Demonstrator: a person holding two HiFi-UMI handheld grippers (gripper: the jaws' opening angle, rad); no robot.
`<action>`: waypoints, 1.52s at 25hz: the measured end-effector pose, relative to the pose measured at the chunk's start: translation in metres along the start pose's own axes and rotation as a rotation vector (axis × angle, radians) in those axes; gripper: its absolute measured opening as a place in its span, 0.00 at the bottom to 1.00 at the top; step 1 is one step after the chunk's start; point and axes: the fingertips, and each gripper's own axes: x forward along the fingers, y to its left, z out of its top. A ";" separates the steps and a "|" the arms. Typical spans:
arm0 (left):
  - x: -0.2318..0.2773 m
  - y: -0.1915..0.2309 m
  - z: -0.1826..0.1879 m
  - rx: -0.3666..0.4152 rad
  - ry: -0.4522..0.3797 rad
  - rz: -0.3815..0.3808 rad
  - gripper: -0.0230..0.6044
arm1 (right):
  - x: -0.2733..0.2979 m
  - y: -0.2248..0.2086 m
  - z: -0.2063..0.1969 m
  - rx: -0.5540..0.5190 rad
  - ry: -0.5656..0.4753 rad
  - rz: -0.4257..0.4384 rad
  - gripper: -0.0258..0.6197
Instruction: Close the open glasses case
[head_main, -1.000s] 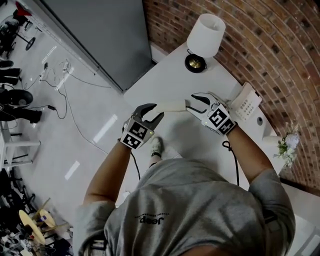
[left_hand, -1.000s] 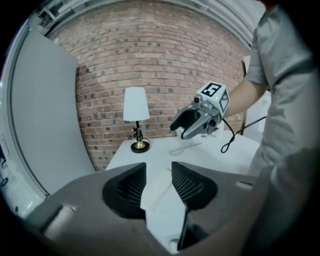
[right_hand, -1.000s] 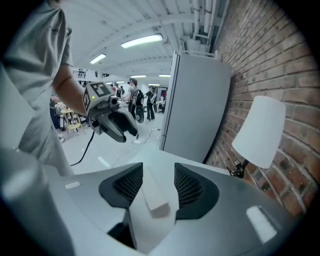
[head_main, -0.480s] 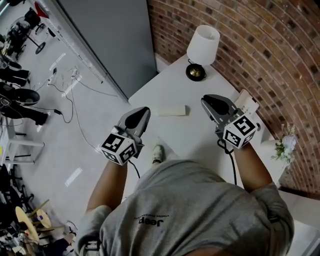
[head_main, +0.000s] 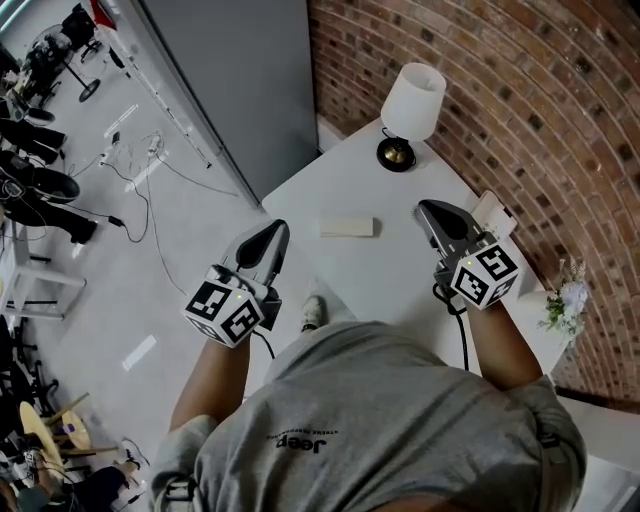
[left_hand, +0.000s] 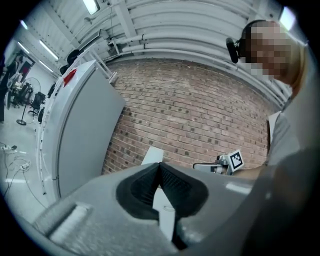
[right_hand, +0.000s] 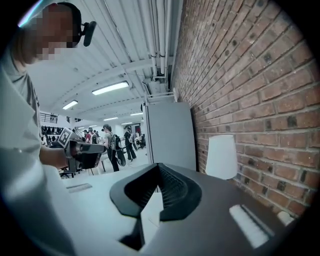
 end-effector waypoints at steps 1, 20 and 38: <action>-0.001 0.000 0.001 0.004 0.000 0.002 0.03 | 0.001 0.001 0.000 0.001 0.001 0.003 0.05; -0.005 -0.003 0.001 0.014 0.001 0.003 0.03 | 0.000 0.003 -0.004 -0.019 0.020 0.006 0.05; -0.008 -0.002 0.000 0.015 0.007 0.003 0.03 | 0.004 0.010 -0.006 -0.037 0.034 0.023 0.05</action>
